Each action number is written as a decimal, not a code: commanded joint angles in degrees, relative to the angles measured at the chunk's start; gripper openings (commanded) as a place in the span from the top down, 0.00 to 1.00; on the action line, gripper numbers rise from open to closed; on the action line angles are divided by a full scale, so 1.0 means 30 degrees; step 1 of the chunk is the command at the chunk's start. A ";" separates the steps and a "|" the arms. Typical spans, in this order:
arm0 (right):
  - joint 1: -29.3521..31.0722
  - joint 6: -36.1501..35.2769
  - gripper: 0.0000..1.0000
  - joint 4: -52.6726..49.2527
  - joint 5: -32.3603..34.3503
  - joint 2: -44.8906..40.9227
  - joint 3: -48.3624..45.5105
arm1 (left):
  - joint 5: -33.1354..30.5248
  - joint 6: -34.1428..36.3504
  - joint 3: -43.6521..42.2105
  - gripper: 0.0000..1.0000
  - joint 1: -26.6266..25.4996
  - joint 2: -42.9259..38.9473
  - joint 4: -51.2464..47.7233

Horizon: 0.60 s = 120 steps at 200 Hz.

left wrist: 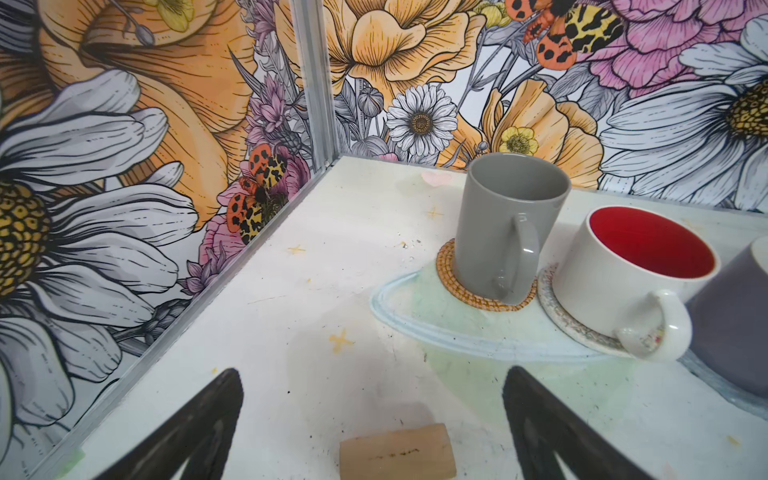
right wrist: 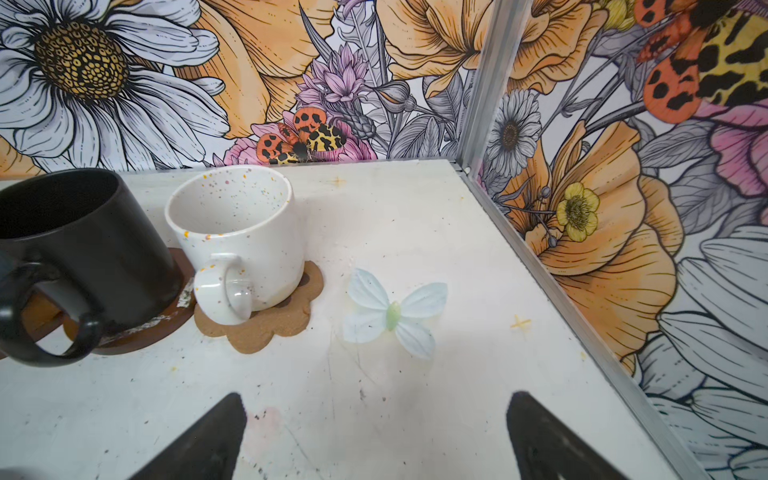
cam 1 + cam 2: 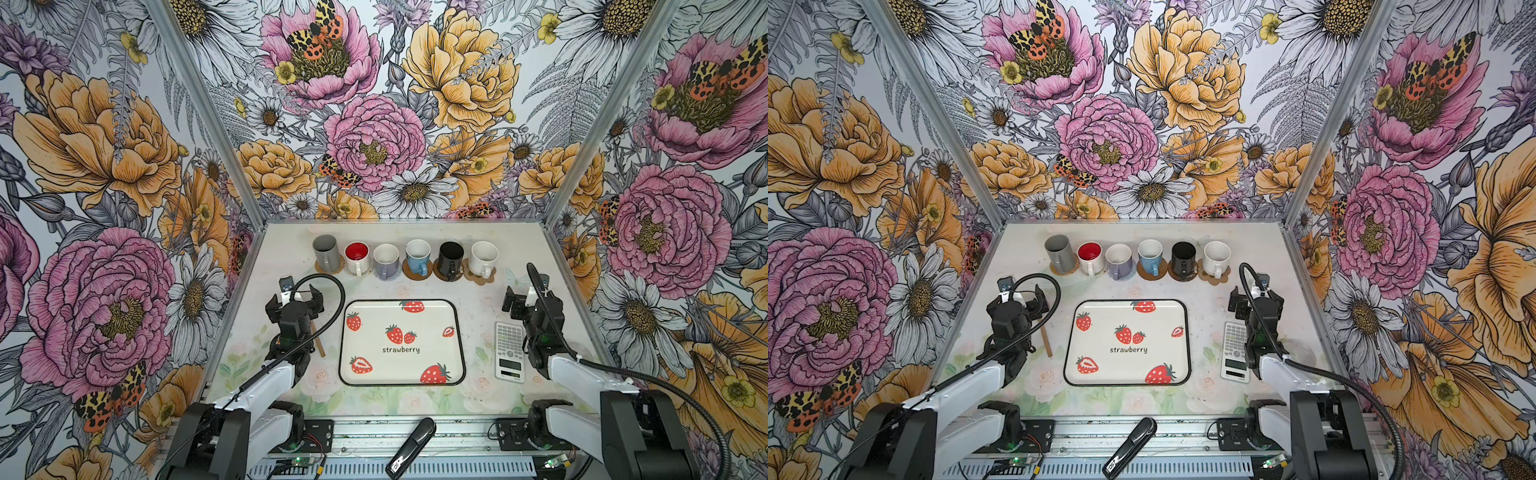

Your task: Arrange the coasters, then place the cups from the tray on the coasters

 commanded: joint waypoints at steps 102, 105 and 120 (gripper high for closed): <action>-0.1378 0.0187 0.01 0.3711 -0.3980 0.3188 0.1459 | 0.7240 -0.0296 0.1412 0.01 0.3642 0.4385 0.4882; -0.1380 0.0221 0.01 0.3802 -0.4047 0.3312 0.1491 | 0.7373 -0.0246 0.1491 0.01 0.3628 0.4458 0.4876; -0.1425 0.0424 0.01 0.4922 -0.4272 0.4336 0.1473 | 0.8422 0.0442 0.1909 0.01 0.3613 0.4926 0.4795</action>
